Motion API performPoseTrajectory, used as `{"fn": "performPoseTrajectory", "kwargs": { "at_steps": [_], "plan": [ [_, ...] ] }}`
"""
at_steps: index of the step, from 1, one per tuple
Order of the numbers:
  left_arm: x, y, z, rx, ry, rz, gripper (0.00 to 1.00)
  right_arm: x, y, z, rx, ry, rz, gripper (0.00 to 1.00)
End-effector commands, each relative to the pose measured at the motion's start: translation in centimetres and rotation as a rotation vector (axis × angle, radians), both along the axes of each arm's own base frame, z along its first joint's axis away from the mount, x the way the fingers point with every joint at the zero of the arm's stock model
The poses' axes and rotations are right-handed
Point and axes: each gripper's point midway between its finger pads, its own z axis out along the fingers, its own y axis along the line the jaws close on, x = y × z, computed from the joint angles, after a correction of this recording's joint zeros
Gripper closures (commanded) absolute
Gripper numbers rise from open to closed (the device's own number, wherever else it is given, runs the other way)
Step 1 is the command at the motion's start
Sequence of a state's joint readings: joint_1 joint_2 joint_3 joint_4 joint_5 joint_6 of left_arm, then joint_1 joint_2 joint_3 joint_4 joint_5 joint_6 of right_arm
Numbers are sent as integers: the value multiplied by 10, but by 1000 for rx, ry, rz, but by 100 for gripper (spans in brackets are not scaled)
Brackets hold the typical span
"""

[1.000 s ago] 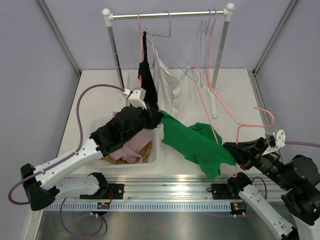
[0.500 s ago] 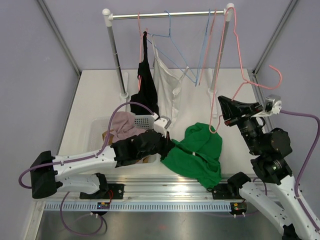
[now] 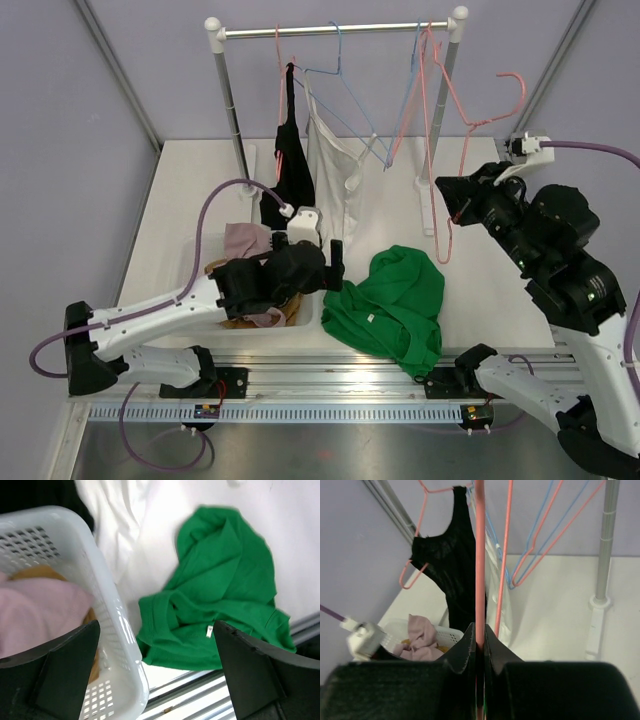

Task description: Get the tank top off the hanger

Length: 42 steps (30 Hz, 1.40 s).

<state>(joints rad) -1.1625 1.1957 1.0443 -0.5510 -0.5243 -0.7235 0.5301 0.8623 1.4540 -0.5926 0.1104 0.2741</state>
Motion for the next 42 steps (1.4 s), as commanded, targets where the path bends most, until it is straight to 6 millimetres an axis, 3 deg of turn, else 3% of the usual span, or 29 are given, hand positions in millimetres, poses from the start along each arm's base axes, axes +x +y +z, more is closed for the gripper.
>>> {"fn": "performPoseTrajectory", "kwargs": {
  "at_steps": [1,3,6,11,16,17,19,24,29,38,39,40,42],
  "plan": [
    [20,41,49,65,-89,145,1,12,-8,-23,-123,116,-63,100],
    [26,60,62,57,-88,174,1,20,-13,-29,-164,151,-110,100],
    [32,82,67,62,-69,189,1,29,-20,-35,-207,188,-164,100],
    [18,111,71,115,-50,153,1,42,-31,-28,-268,188,-238,100],
    [-1,118,53,172,12,62,1,66,-33,-23,-315,230,-267,100],
    [-6,122,47,180,20,55,1,73,-42,-23,-305,247,-285,100],
    [-10,127,40,181,23,48,1,82,-33,-21,-260,260,-197,100],
    [-21,139,31,151,6,40,1,101,-38,-24,-258,297,-233,100],
    [-23,144,31,130,-18,36,1,126,-27,-35,-282,313,-205,100],
    [-24,140,23,105,-45,3,1,184,-34,-27,-353,284,-270,100],
    [-24,140,22,103,-49,-2,1,186,-37,-15,-347,266,-277,100],
    [-23,138,20,103,-50,-4,1,201,-38,-28,-363,298,-288,100],
    [-23,137,20,104,-51,-9,1,217,-40,-33,-372,318,-302,100]
  ]
}}
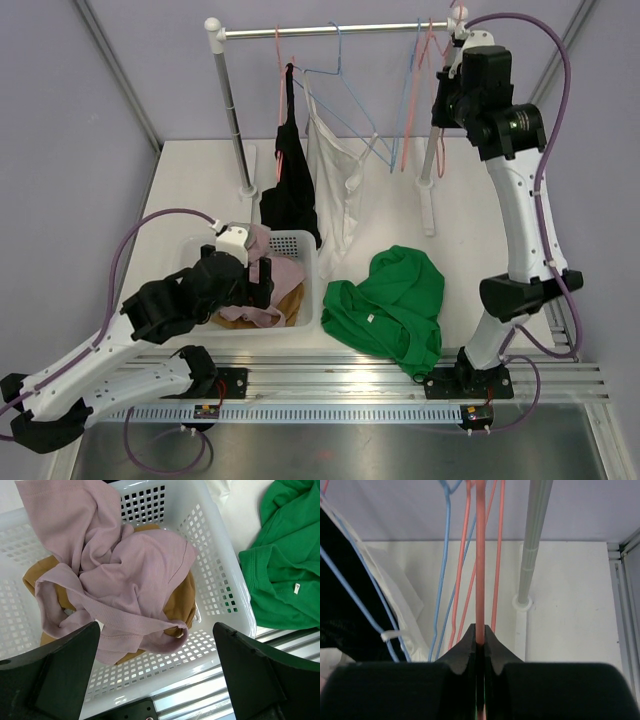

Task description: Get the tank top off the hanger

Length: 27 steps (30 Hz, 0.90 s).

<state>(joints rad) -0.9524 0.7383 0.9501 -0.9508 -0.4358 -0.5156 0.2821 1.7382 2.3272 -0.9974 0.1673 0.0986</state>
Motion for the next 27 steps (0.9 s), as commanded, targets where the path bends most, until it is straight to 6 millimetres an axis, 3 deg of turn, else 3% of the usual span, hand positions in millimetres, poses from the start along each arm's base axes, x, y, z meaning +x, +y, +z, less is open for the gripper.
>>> {"fn": "performPoseTrajectory", "kwargs": {
  "at_steps": [1,6,9,13,18,20,22,25,26,27],
  "plan": [
    [6,-13,11,-51,-45,-37,1,21,-12,3,-40,-2,-32,100],
    [6,-14,9,-47,-43,-46,1,52,-9,-9,-50,-2,-16,100],
    [5,-15,9,-55,-45,-49,1,59,-10,-23,-42,36,-8,100],
    [5,-15,12,-69,-57,-56,1,54,-3,-40,-15,87,19,100],
    [4,-15,16,-82,-65,-53,1,42,-7,-31,-2,63,7,100],
    [6,-12,18,-86,-77,-39,1,38,-8,-25,0,54,3,87],
    [7,-9,22,-95,-88,-20,1,30,-11,-13,7,36,-6,59],
    [10,-3,27,-104,-115,20,1,13,-16,7,15,-4,-19,39],
    [10,-3,28,-107,-119,18,1,8,-18,15,20,-26,-20,24],
    [11,-5,30,-116,-122,17,1,-2,-20,24,25,-49,-22,18]
  ]
}}
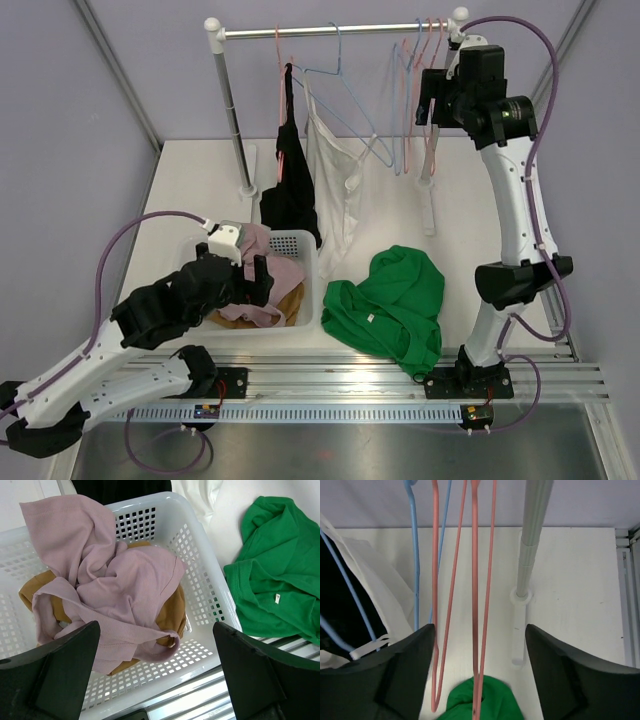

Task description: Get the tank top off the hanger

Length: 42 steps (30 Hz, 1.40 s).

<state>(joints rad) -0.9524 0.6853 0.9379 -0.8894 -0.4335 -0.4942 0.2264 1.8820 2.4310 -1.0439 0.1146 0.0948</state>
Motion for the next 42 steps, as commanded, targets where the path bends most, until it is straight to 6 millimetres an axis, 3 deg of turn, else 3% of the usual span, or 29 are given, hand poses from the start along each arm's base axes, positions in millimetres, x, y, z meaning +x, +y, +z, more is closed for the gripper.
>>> {"fn": "performPoseTrajectory", "kwargs": {
  "at_steps": [1,2,6,7,8,9,12,13,14,15,16,17,18,19,20,21,23,28,33,35,37,38,39,40,42],
  "plan": [
    [9,-4,16,-56,-52,27,1,-43,-14,65,33,-154,-20,12],
    [8,-10,18,-76,-46,14,1,-49,-16,71,40,-169,-22,1],
    [15,-50,25,-141,-27,-59,1,-97,-24,92,84,-225,-24,0],
    [10,-65,25,-143,-23,-101,1,-106,-22,93,100,-235,-7,1],
    [12,-74,25,-133,-31,-101,1,-108,-19,79,110,-222,4,1],
    [16,-92,24,-115,-27,-113,1,-135,-22,96,141,-285,16,0],
    [14,-135,21,-118,-13,-186,1,-173,-7,92,221,-339,127,1],
    [15,-156,11,-88,11,-215,1,-184,1,89,246,-339,185,0],
    [13,-170,7,-87,20,-242,1,-188,4,73,258,-315,196,0],
    [14,-186,6,-93,22,-258,1,-211,2,80,293,-357,203,1],
    [13,-206,-4,-66,39,-286,1,-220,4,76,306,-360,221,0],
    [12,-219,-10,-55,49,-311,1,-223,4,58,313,-333,220,1],
    [12,-232,-14,-56,52,-329,1,-243,1,62,341,-372,221,1],
    [9,-244,-19,-44,58,-352,1,-251,2,58,353,-373,236,1],
    [11,-262,-35,-14,83,-369,1,-254,3,46,355,-359,243,0],
    [11,-272,-43,-4,94,-382,1,-269,2,48,368,-380,256,0],
    [10,-299,-69,31,138,-421,1,-279,3,39,376,-364,264,1],
    [6,-331,-125,119,226,-457,1,-302,2,40,366,-381,302,0],
    [-3,-333,-187,220,323,-450,1,-316,1,44,355,-401,329,1],
    [-9,-331,-202,249,351,-462,1,-320,1,46,356,-416,339,1],
    [-16,-326,-221,287,389,-475,12,-323,3,48,362,-430,349,0],
    [-17,-326,-225,291,394,-474,34,-325,3,49,363,-440,355,0],
    [-20,-323,-229,297,402,-479,63,-326,4,49,365,-448,363,0],
    [-21,-323,-229,297,401,-479,98,-328,4,50,366,-452,368,1],
    [-22,-323,-224,287,388,-483,100,-328,5,50,367,-452,371,1]
  ]
}}
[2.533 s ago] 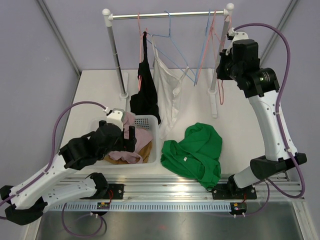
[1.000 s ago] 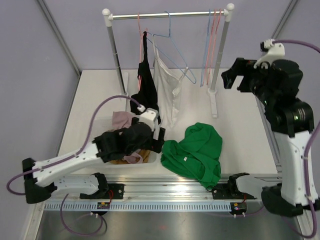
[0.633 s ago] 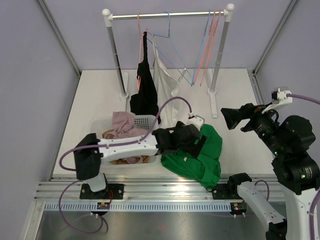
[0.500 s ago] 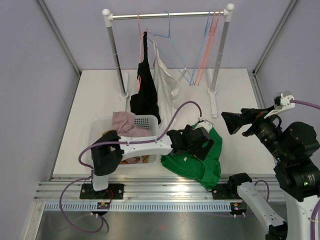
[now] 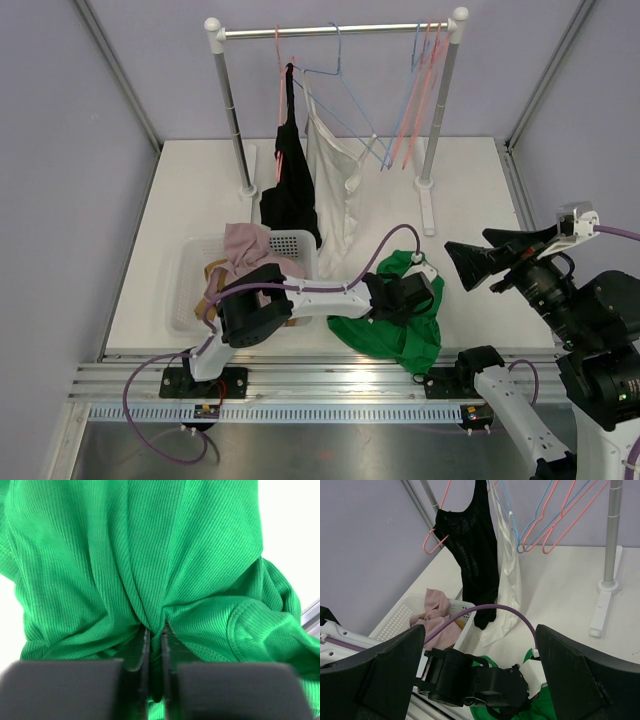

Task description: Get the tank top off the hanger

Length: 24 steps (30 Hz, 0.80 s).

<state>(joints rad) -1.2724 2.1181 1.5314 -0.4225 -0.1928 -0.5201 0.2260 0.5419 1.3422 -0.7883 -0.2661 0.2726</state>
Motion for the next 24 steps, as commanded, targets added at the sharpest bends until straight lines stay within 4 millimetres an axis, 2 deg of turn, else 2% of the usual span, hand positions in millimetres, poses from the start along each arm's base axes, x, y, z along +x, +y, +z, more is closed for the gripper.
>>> {"fn": "performPoseTrajectory", "kwargs": {
  "at_steps": [1,3,4,6,7,8,10,11,12,13,14,17,21,23,24],
  "plan": [
    [-12,10,-5,25,26,-31,100,-3,5,8,-6,-45,34,0],
    [-8,10,18,-8,-14,-22,100,-3,5,8,-8,-43,37,1],
    [-6,10,45,-56,-43,-27,100,-3,4,8,-10,-46,35,0],
    [2,14,81,-106,-106,-4,100,-4,4,8,-10,-46,35,0],
    [6,19,117,-159,-147,4,100,-4,4,8,-11,-48,33,1],
    [9,24,133,-174,-177,17,100,-4,4,8,-12,-47,33,1],
    [19,40,165,-183,-250,57,100,-5,4,7,-13,-47,32,0],
    [23,48,193,-223,-287,77,100,-4,4,7,-14,-47,32,1],
    [29,57,210,-233,-324,106,100,-4,4,7,-14,-48,35,1],
    [31,68,218,-216,-336,121,100,-5,4,7,-15,-50,33,0],
    [34,79,242,-254,-360,144,100,-4,4,7,-15,-49,32,1],
    [40,109,265,-245,-408,196,100,-5,3,8,-17,-55,30,1],
    [47,161,303,-262,-476,293,100,-6,4,12,-13,-68,38,1],
    [57,185,305,-247,-482,348,100,-5,6,13,-8,-66,44,1],
    [57,200,307,-264,-474,366,100,-5,7,14,-1,-69,52,0]
  ]
}}
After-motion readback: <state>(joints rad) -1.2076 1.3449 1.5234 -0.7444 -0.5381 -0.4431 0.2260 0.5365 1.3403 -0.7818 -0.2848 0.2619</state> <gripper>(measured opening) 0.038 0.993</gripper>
